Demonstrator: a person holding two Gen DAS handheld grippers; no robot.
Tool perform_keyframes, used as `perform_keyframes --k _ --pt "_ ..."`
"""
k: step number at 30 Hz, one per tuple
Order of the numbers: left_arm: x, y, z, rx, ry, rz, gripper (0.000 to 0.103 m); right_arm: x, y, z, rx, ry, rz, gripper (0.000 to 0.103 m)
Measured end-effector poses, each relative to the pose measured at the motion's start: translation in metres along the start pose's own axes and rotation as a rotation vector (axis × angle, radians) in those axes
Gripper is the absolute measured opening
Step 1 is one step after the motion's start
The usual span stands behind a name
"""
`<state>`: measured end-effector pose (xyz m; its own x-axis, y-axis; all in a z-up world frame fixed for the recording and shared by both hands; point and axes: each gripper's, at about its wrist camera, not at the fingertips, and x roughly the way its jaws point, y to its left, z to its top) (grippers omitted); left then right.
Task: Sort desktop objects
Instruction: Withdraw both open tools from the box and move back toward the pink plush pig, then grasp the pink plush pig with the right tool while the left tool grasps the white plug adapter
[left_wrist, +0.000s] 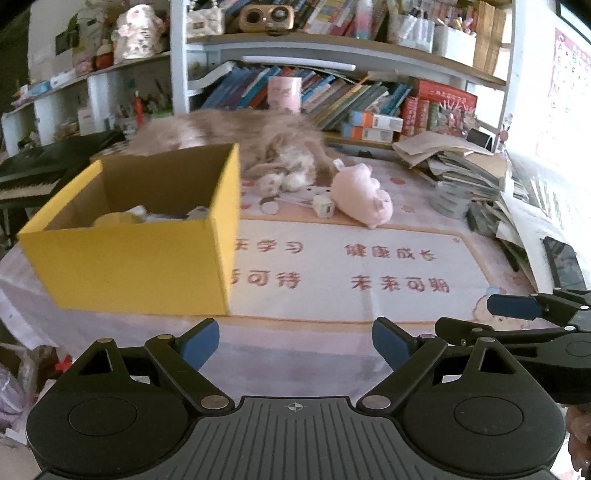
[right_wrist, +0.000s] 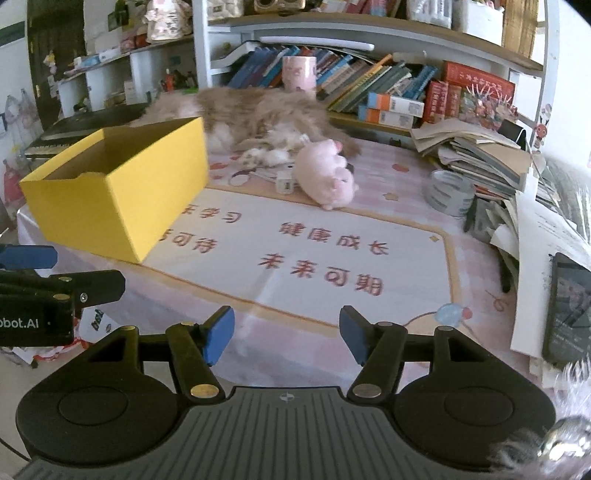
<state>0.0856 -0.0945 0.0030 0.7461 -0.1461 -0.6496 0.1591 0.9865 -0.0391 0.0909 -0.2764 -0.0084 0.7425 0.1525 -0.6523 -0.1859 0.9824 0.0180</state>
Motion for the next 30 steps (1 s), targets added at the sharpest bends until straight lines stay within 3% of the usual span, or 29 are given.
perform_keyframes --k 14,30 --pt "0.044 -0.060 0.024 0.015 0.023 -0.008 0.092 0.023 -0.071 0.007 0.023 0.032 -0.001 0.062" --pt "0.077 -0.072 0.057 0.004 0.013 0.084 0.092 0.070 -0.107 0.043 0.003 0.010 0.052 0.065"
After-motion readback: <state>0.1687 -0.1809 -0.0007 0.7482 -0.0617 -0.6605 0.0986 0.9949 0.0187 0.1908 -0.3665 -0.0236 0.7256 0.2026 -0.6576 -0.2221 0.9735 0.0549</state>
